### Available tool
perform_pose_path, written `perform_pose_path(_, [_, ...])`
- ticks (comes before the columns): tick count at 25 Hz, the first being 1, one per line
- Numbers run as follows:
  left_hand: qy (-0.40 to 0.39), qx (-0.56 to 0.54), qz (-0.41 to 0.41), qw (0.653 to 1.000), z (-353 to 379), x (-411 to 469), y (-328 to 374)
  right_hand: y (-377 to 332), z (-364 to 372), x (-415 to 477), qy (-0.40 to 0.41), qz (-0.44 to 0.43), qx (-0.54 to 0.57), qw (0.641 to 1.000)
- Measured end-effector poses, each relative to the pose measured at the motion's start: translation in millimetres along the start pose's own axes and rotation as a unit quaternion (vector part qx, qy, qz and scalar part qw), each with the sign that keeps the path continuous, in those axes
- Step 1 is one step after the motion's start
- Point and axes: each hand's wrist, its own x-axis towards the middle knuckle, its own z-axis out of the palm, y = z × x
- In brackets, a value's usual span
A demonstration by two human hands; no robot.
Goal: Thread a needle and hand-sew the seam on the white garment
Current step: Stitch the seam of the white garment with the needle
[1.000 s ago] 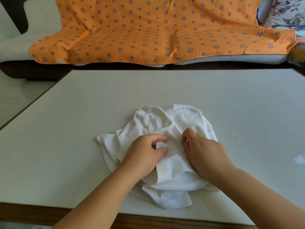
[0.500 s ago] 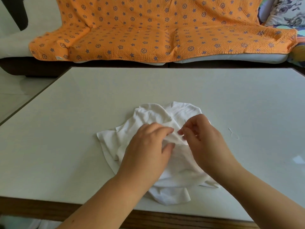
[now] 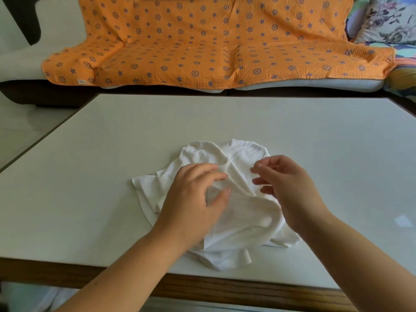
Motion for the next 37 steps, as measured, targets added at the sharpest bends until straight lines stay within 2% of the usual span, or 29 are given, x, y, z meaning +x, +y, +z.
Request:
perform_pose_path(1, [0.012, -0.114, -0.057, 0.992, -4.7, 2.1, 9.8, -8.0, -1.2, -2.5, 0.011, -0.031, 0.009, 0.999])
perform_pose_path(2, [-0.037, -0.262, -0.15, 0.953, -6.7, 6.4, 19.3, -14.8, -0.8, -6.8, 0.004, -0.053, 0.027, 0.998])
perform_pose_path(4, [-0.197, -0.513, -0.307, 0.777, -5.9, 14.4, 33.0, -25.0, 4.1, -18.0, -0.08, -0.052, 0.096, 0.991])
perform_pose_path(5, [-0.228, -0.584, -0.334, 0.704, -4.9, 17.3, 34.8, -28.2, 6.4, -24.2, -0.152, -0.026, 0.143, 0.978])
perform_pose_path(6, [-0.233, -0.634, -0.335, 0.657, -4.9, 20.7, 33.7, -30.2, 7.3, -28.9, -0.228, 0.01, 0.179, 0.957])
perform_pose_path(7, [-0.216, -0.665, -0.328, 0.636, -7.3, 23.8, 32.1, -31.4, 6.2, -31.6, -0.292, 0.042, 0.185, 0.937])
perform_pose_path(9, [-0.158, -0.673, -0.342, 0.636, -15.1, 29.1, 26.9, -29.2, -0.9, -30.4, -0.357, 0.087, 0.135, 0.92])
perform_pose_path(11, [-0.109, -0.668, -0.368, 0.638, -22.8, 31.1, 15.2, -25.0, -10.3, -22.0, -0.336, 0.125, 0.096, 0.929])
perform_pose_path(13, [-0.107, -0.646, -0.381, 0.653, -28.3, 29.4, 2.0, -22.6, -16.4, -11.6, -0.284, 0.142, 0.086, 0.944])
perform_pose_path(14, [-0.122, -0.61, -0.383, 0.682, -29.8, 27.0, -2.3, -21.6, -16.5, -7.2, -0.259, 0.134, 0.074, 0.954])
perform_pose_path(17, [-0.133, -0.454, -0.353, 0.807, -29.8, 20.7, -4.0, -17.4, -2.4, 0.0, -0.194, 0.08, -0.007, 0.978])
perform_pose_path(18, [-0.126, -0.412, -0.337, 0.837, -28.9, 18.7, -1.9, -15.7, 6.3, 0.3, -0.181, 0.057, -0.042, 0.981])
perform_pose_path(20, [-0.117, -0.372, -0.314, 0.866, -27.3, 16.2, 1.0, -10.0, 24.2, -0.5, -0.166, 0.002, -0.123, 0.978])
perform_pose_path(24, [-0.106, -0.368, -0.319, 0.867, -27.9, 16.6, -2.1, 11.1, 39.5, 2.2, -0.144, -0.105, -0.275, 0.945])
perform_pose_path(29, [-0.121, -0.419, -0.346, 0.831, -30.1, 21.0, -6.1, 17.5, 37.4, 4.9, -0.127, -0.165, -0.291, 0.934])
perform_pose_path(32, [-0.131, -0.394, -0.336, 0.845, -28.9, 20.2, -8.5, 16.6, 37.6, 5.7, -0.118, -0.186, -0.278, 0.935])
perform_pose_path(37, [-0.085, -0.354, -0.311, 0.878, -28.7, 20.7, -12.2, 20.7, 37.2, 10.2, -0.094, -0.264, -0.328, 0.902])
